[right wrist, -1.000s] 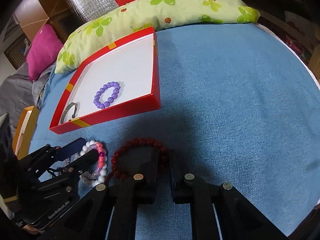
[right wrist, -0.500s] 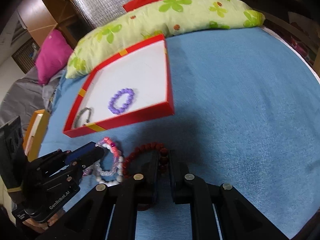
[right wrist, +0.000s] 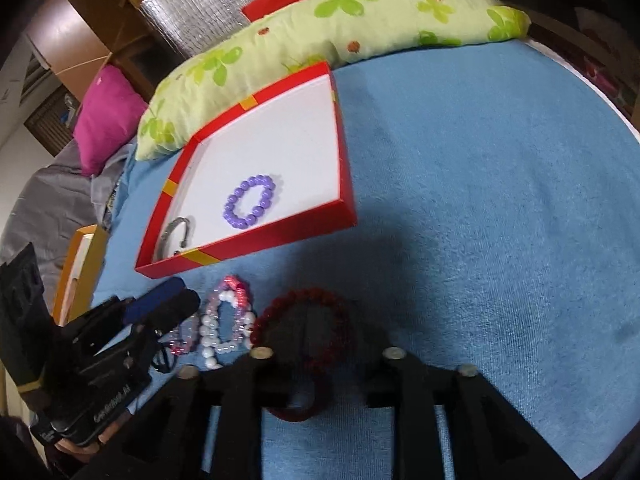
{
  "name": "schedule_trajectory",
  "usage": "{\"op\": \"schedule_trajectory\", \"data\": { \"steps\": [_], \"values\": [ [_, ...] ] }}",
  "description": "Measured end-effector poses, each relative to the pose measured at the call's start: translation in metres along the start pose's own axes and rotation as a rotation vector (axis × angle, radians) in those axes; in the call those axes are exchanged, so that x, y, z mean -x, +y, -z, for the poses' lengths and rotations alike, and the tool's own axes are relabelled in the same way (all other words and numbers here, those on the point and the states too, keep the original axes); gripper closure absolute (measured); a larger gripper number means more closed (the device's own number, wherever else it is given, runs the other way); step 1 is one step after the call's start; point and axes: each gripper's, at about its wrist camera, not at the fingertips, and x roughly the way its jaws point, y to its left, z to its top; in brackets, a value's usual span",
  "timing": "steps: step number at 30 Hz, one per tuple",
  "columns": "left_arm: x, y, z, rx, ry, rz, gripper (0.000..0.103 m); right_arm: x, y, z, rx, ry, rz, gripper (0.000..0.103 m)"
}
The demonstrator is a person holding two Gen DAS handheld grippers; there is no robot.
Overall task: Organize jewelry
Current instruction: 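Grasp the dark red bracelet with the right tool while the left tool grasps the pink bracelet, then carry both bracelets into the red tray with both tools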
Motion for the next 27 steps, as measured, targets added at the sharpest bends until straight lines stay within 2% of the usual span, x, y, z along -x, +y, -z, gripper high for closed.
{"op": "schedule_trajectory", "data": {
  "steps": [1, 2, 5, 6, 7, 8, 10, 12, 19, 27],
  "values": [
    [-0.007, -0.001, -0.002, 0.0, 0.019, 0.022, 0.07, -0.002, -0.001, 0.001, 0.003, 0.003, 0.012, 0.058],
    [-0.012, -0.002, -0.003, 0.001, 0.032, 0.036, 0.07, -0.003, -0.001, 0.002, 0.005, 0.009, 0.019, 0.055],
    [-0.024, 0.0, -0.004, 0.021, 0.069, 0.063, 0.071, -0.006, 0.002, 0.004, 0.039, -0.005, 0.029, 0.054],
    [-0.025, 0.002, -0.004, 0.029, 0.069, 0.072, 0.078, -0.007, 0.005, 0.004, 0.058, -0.003, 0.041, 0.06],
    [-0.025, 0.003, -0.006, 0.037, 0.068, 0.094, 0.082, -0.008, 0.008, 0.006, 0.088, -0.004, 0.067, 0.075],
    [-0.025, 0.004, -0.006, 0.038, 0.063, 0.101, 0.092, -0.01, 0.011, 0.007, 0.115, -0.001, 0.095, 0.079],
    [-0.024, 0.003, -0.006, 0.018, 0.062, 0.101, 0.095, -0.013, 0.015, 0.009, 0.159, -0.005, 0.139, 0.092],
    [-0.023, 0.002, -0.005, 0.005, 0.063, 0.092, 0.095, -0.012, 0.016, 0.008, 0.169, -0.012, 0.141, 0.092],
    [-0.004, 0.015, -0.008, 0.053, 0.016, 0.098, 0.096, 0.004, 0.014, 0.001, 0.128, -0.087, 0.099, 0.092],
    [0.04, 0.029, -0.016, 0.082, -0.1, 0.105, 0.096, 0.035, 0.024, -0.006, 0.104, -0.192, -0.035, 0.092]
  ]
}}
